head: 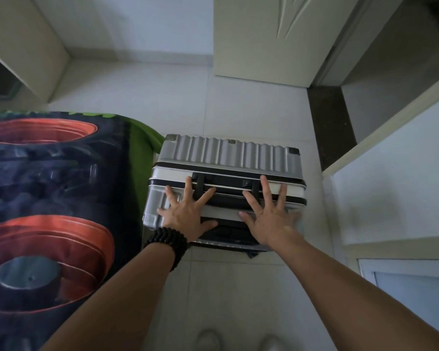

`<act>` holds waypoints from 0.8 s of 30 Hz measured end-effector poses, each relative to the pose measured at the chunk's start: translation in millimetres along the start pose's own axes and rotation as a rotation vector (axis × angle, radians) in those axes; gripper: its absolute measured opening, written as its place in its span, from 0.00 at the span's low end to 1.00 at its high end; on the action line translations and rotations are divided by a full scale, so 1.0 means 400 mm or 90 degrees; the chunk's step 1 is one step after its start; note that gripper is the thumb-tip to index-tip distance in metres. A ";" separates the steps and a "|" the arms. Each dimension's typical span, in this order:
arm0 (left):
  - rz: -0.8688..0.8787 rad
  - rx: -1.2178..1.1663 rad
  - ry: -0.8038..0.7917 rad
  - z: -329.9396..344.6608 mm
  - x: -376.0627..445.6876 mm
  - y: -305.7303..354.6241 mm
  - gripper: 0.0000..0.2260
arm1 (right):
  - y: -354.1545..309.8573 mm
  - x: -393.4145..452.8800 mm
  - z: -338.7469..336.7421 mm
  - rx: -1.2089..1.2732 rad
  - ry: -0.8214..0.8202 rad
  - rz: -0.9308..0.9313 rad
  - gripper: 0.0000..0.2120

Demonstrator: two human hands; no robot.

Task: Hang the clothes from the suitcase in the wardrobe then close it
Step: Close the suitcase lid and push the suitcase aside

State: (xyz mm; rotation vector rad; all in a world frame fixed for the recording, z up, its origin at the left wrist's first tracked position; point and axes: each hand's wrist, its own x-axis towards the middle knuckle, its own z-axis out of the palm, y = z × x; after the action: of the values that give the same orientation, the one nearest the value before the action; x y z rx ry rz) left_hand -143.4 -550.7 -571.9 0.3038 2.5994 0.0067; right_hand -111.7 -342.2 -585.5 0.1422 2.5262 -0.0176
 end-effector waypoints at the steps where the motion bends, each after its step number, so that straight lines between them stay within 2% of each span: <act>1: -0.003 0.002 0.000 -0.005 0.010 -0.007 0.39 | -0.011 0.008 -0.010 0.004 -0.007 0.010 0.29; 6: -0.007 -0.007 0.011 -0.059 0.102 -0.063 0.39 | -0.064 0.110 -0.083 0.000 -0.012 0.006 0.29; 14: -0.049 -0.038 0.027 -0.197 0.362 -0.190 0.39 | -0.152 0.397 -0.269 -0.045 0.012 -0.038 0.29; 21: -0.085 -0.050 0.041 -0.400 0.703 -0.362 0.39 | -0.280 0.759 -0.519 -0.066 0.033 -0.080 0.29; 24: -0.103 -0.061 0.053 -0.478 0.849 -0.364 0.39 | -0.271 0.927 -0.635 -0.070 0.033 -0.104 0.29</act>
State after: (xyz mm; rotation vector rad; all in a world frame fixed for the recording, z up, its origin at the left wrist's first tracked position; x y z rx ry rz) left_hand -555.2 -609.0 -584.4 0.0588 2.6890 0.0892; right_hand -570.3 -402.1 -592.3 -0.1099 2.5772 0.0607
